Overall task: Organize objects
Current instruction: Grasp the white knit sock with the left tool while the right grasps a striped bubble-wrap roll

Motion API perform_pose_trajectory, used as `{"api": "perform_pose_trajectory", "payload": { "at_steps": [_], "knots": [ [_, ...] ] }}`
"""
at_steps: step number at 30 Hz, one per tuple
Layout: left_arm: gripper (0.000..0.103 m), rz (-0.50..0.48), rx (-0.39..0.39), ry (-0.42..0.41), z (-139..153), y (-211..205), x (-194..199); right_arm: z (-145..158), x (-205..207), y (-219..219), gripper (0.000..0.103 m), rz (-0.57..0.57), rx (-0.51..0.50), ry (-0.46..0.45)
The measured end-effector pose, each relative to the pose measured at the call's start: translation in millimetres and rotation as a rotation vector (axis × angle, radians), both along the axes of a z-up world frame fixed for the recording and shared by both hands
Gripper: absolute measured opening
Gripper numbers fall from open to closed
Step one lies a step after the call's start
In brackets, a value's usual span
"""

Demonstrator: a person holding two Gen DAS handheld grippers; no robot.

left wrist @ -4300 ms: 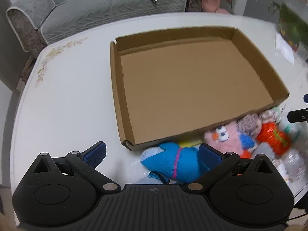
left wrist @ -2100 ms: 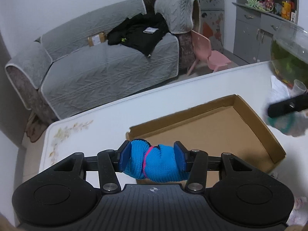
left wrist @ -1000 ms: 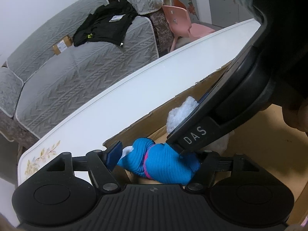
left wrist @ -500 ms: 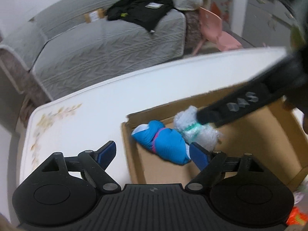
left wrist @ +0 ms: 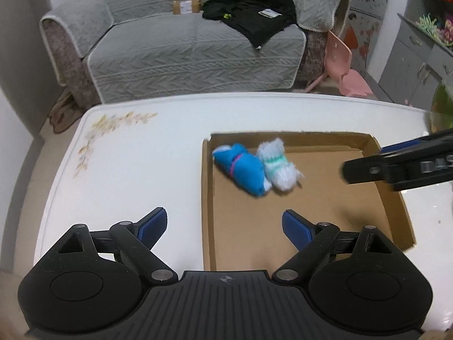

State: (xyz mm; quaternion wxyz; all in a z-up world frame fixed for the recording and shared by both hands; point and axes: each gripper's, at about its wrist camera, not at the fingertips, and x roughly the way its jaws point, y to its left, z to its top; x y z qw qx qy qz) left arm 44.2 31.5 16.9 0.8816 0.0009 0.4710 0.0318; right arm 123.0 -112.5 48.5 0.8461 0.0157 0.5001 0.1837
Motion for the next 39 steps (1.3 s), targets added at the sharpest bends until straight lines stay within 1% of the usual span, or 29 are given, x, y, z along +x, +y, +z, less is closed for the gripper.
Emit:
{"api": "perform_pose_trajectory", "payload": {
  "at_steps": [4, 8, 11, 13, 16, 19, 21, 24, 26, 27, 29, 31, 33, 36, 37, 39],
  "knots": [
    [0.095, 0.046, 0.002, -0.002, 7.4, 10.0, -46.3, 10.9, -44.3, -22.9, 0.075, -0.008, 0.015, -0.024],
    [0.096, 0.103, -0.041, 0.015, 6.9, 18.1, -101.7, 8.0, -88.6, -49.7, 0.077, -0.009, 0.024, -0.017],
    [0.096, 0.105, -0.079, 0.036, 0.2, 17.2, -143.6, -5.3, -122.1, -71.0, 0.078, -0.012, 0.006, 0.003],
    [0.096, 0.099, -0.096, 0.057, -8.4, 11.3, -164.2, -20.8, -138.9, -81.5, 0.078, -0.017, -0.020, 0.028],
    [0.095, 0.094, -0.079, 0.095, -29.7, -0.1, -184.6, -47.7, -150.6, -91.5, 0.077, -0.028, -0.060, 0.086],
    [0.092, 0.091, -0.057, 0.145, -55.0, -6.2, -192.4, -67.9, -158.5, -92.2, 0.077, 0.008, -0.065, 0.120],
    [0.092, 0.082, -0.047, 0.171, -66.1, -9.1, -193.4, -79.1, -160.2, -86.7, 0.076, 0.048, -0.100, 0.130],
    [0.092, 0.067, -0.039, 0.182, -77.8, -10.3, -195.9, -87.7, -161.0, -82.1, 0.075, 0.082, -0.153, 0.126],
    [0.090, 0.071, -0.058, 0.185, -84.2, -10.1, -195.0, -91.1, -159.1, -80.9, 0.074, 0.093, -0.168, 0.122],
    [0.089, 0.074, -0.062, 0.185, -87.9, -10.0, -192.6, -93.3, -156.7, -80.0, 0.071, 0.097, -0.177, 0.124],
    [0.085, 0.077, -0.053, 0.188, -94.2, -9.3, -189.9, -98.8, -154.0, -79.7, 0.067, 0.120, -0.199, 0.126],
    [0.083, 0.077, -0.058, 0.197, -100.5, -8.5, -187.5, -105.6, -152.4, -78.9, 0.065, 0.147, -0.224, 0.129],
    [0.083, 0.073, -0.052, 0.193, -104.5, -10.9, -185.4, -112.7, -153.1, -82.6, 0.064, 0.159, -0.243, 0.134],
    [0.083, 0.058, -0.033, 0.186, -108.3, -15.7, -182.2, -122.6, -155.1, -81.6, 0.059, 0.207, -0.254, 0.137],
    [0.081, 0.054, -0.033, 0.182, -108.8, -16.3, -181.8, -121.9, -158.0, -82.6, 0.058, 0.220, -0.259, 0.136],
    [0.075, 0.042, -0.037, 0.183, -112.0, -17.8, -179.6, -125.7, -156.2, -80.0, 0.052, 0.245, -0.264, 0.138]
  ]
}}
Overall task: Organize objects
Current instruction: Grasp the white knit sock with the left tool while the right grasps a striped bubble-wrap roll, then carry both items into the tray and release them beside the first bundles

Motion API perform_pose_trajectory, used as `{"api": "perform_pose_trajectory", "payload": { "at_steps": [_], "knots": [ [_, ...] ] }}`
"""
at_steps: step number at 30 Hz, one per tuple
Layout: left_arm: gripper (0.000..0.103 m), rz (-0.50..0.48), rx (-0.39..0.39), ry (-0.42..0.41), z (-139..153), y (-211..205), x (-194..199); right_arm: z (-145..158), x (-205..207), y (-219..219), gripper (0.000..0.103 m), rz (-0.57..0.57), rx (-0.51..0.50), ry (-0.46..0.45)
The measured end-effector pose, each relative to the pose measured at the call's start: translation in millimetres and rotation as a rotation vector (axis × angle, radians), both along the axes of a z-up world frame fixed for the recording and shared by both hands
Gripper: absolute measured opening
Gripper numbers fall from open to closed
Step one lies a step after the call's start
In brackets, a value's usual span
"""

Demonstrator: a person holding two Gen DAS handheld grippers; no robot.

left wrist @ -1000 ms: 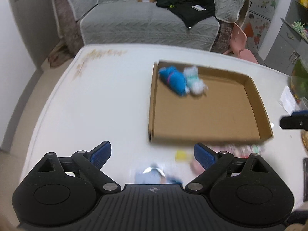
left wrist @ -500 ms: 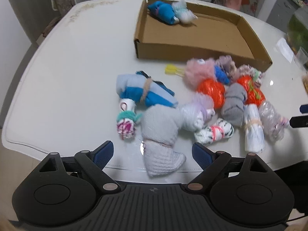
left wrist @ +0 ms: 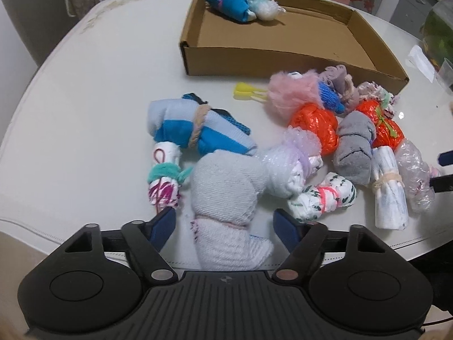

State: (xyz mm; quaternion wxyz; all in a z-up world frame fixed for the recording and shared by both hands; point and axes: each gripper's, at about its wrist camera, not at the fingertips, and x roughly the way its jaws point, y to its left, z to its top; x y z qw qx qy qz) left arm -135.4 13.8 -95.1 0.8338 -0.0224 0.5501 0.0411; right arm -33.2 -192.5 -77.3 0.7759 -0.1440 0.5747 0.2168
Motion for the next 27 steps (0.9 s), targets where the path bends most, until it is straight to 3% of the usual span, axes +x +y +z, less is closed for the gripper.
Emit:
{"api": "perform_pose_trajectory", "payload": {
  "at_steps": [3, 7, 10, 15, 21, 27],
  "knots": [
    [0.058, 0.005, -0.020, 0.019, -5.9, 1.3, 3.3, -7.2, 5.7, 6.0, 0.048, 0.028, -0.005, 0.016],
    [0.051, -0.019, -0.002, 0.007, -5.5, -3.8, 3.7, -18.2, 10.9, 9.8, 0.030, 0.039, -0.006, 0.053],
    [0.045, -0.033, 0.005, -0.004, -4.0, -7.2, 3.6, -18.3, 9.6, 8.9, 0.027, 0.034, 0.011, 0.056],
    [0.045, -0.077, 0.008, -0.062, 16.8, -15.4, 3.2, -9.6, 6.9, -4.1, 0.027, -0.024, 0.059, 0.036],
    [0.045, -0.082, 0.026, -0.077, 38.1, -14.2, 6.8, 11.8, 5.4, -29.1, 0.027, -0.142, 0.153, -0.037],
    [0.045, -0.047, 0.025, -0.075, 47.8, -2.2, 14.0, 23.6, 15.2, -37.7, 0.027, -0.168, 0.184, -0.067]
  ]
}}
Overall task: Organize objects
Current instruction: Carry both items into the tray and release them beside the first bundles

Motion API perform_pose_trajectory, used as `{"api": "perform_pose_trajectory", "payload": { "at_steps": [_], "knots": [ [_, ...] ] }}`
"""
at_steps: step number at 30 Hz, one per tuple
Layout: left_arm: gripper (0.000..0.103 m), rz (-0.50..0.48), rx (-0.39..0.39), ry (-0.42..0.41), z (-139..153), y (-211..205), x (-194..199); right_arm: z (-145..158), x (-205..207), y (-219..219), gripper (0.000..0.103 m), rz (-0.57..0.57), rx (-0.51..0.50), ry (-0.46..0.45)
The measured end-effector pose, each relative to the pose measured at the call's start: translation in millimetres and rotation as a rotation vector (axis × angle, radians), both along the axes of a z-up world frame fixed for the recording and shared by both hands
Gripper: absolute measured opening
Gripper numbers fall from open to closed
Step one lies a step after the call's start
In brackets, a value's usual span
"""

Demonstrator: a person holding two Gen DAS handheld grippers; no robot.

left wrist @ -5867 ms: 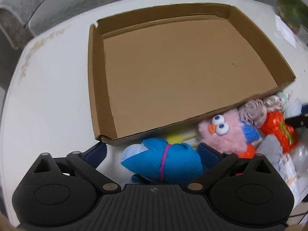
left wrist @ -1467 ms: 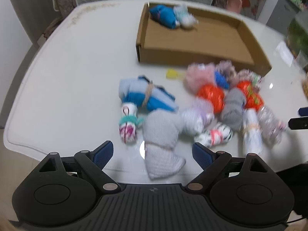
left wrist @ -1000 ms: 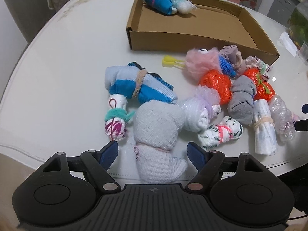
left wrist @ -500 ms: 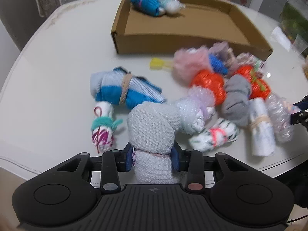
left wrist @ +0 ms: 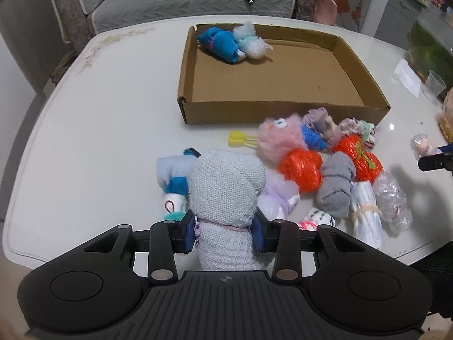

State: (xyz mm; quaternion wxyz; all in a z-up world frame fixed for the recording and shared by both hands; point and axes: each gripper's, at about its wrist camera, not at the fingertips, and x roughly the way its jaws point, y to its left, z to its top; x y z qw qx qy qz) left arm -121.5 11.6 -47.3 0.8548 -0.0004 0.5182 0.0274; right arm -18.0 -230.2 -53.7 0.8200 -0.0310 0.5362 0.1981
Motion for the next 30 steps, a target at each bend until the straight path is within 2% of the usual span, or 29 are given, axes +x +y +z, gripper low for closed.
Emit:
{"api": "perform_pose_trajectory", "payload": {
  "at_steps": [7, 10, 14, 17, 22, 26, 30],
  "knots": [
    [0.045, -0.015, -0.012, 0.000, 7.3, -2.7, 3.7, 1.5, 0.9, 4.6, 0.027, 0.016, -0.003, 0.001],
    [0.045, -0.034, -0.024, -0.001, 18.4, -5.9, 13.6, 8.5, 2.6, 0.9, 0.027, -0.016, 0.007, -0.005],
    [0.045, -0.078, 0.001, -0.047, 48.1, -5.7, 38.0, 32.0, 9.8, -8.0, 0.027, -0.073, 0.051, -0.049],
    [0.045, -0.107, 0.022, -0.092, 74.0, -0.2, 64.5, 56.8, 21.4, -8.3, 0.027, -0.100, 0.071, -0.117],
    [0.045, -0.115, 0.050, -0.158, 96.0, 5.0, 118.6, 92.8, 56.4, 6.2, 0.027, -0.112, 0.132, -0.212],
    [0.046, -0.115, 0.040, -0.184, 89.9, 0.5, 168.5, 101.3, 94.1, 36.5, 0.027, -0.088, 0.139, -0.248],
    [0.046, -0.141, 0.037, -0.152, 58.2, -5.0, 208.6, 90.6, 130.3, 70.7, 0.027, -0.043, 0.156, -0.223]
  ]
}}
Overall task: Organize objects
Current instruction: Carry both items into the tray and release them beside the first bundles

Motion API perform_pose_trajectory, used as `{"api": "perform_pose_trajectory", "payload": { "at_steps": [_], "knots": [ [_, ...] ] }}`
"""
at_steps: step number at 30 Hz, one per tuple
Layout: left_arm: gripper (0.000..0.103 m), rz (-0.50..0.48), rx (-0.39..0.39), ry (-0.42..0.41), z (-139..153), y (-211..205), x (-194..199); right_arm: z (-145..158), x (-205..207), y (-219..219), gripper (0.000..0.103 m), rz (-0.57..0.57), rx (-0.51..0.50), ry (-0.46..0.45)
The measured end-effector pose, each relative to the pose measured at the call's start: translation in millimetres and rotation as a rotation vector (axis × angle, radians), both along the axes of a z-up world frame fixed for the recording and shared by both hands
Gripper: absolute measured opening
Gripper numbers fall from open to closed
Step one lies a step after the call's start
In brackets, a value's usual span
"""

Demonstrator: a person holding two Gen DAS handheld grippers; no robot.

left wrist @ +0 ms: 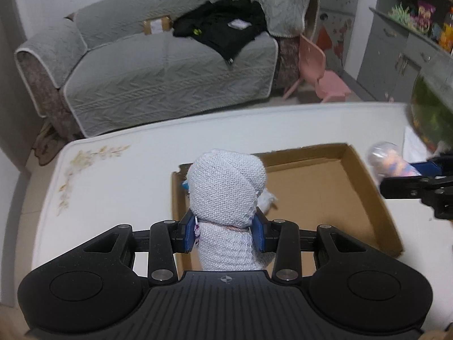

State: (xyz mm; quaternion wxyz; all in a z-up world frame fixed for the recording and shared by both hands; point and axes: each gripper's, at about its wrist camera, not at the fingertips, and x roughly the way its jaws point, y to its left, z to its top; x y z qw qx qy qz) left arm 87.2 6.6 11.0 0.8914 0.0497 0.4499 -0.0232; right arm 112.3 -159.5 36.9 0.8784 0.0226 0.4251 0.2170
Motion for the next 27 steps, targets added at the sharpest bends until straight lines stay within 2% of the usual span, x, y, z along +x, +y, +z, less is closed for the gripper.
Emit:
{"api": "perform_pose_trajectory", "payload": {
  "at_steps": [5, 10, 19, 22, 27],
  "knots": [
    [0.046, -0.044, 0.046, 0.056, -54.2, 2.9, 23.6, -45.6, 34.1, 30.5, 0.027, 0.043, -0.010, 0.081],
    [0.046, -0.045, 0.038, 0.126, -91.6, 10.8, 28.2, -80.7, 47.9, 40.8, 0.027, 0.060, -0.045, 0.171],
    [0.048, 0.000, -0.007, 0.154, -110.0, 20.6, 32.3, -102.7, 57.4, 56.2, 0.028, 0.089, -0.058, 0.234],
    [0.049, -0.015, 0.021, 0.150, -112.9, 14.6, 32.8, -105.5, 60.2, 53.9, 0.028, 0.080, -0.051, 0.249],
    [0.052, -0.013, 0.021, 0.154, -114.4, 14.2, 32.6, -107.3, 62.3, 53.6, 0.029, 0.080, -0.041, 0.257]
  ]
}}
